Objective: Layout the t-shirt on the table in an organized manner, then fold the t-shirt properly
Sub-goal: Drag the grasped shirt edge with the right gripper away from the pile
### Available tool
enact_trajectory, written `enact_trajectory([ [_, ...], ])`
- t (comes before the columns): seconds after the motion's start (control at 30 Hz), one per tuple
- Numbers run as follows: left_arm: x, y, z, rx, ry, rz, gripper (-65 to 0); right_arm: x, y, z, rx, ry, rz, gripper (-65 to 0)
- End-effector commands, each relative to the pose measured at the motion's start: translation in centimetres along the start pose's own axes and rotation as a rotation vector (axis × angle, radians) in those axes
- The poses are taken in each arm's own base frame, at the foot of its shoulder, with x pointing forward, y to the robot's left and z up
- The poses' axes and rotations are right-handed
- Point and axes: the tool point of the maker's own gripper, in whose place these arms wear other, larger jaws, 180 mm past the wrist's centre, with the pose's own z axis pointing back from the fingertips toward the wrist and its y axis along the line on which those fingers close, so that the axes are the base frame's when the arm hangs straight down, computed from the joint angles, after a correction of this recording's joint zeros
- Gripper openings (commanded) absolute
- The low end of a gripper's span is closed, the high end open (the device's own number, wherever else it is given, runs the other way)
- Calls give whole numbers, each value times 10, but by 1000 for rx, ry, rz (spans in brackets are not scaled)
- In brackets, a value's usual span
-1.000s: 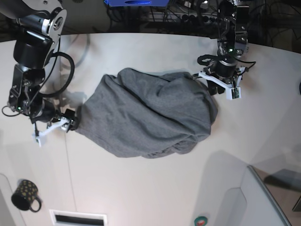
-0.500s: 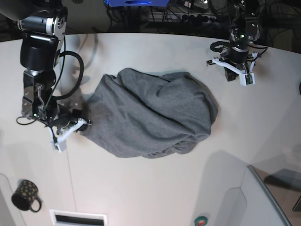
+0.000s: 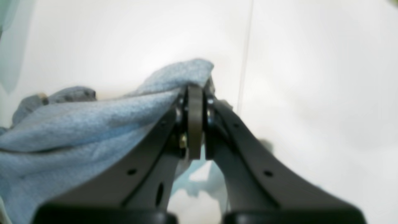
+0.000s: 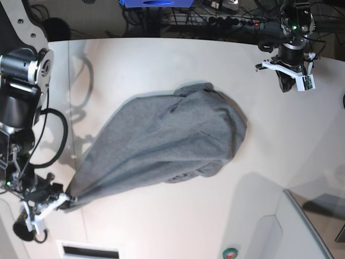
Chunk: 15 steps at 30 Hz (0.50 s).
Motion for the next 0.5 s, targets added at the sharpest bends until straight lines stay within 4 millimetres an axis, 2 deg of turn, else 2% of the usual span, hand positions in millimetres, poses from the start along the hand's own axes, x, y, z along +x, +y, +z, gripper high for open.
enact_trajectory([
  [0.0,9,3,1,5,-34,-9,-650,50,0,10,2,-111,21,-644],
  [0.1,10,2,1,3,-36,-9,-650,81,-6,12,-2,-161,16,-644],
  [0.2,11,1,2,2,-39,-8,-650,108,-18,10,-8,-289,-30,-639],
  [0.27,13,1,1,2,-42,-9,-650,117,-23,9,-13,-346,-55,-624],
  [0.3,12,1,1,2,-41,-9,-650,117,-24,8,-14,-338,-60,-594],
  [0.33,11,2,1,3,-38,-9,-650,112,-24,6,-21,-305,-63,-549],
  [0.43,9,1,1,1,-34,-9,-650,82,-23,6,-47,-100,-7,-291],
  [0.47,10,1,1,2,-36,-8,-650,65,-23,10,-60,-32,21,-216],
])
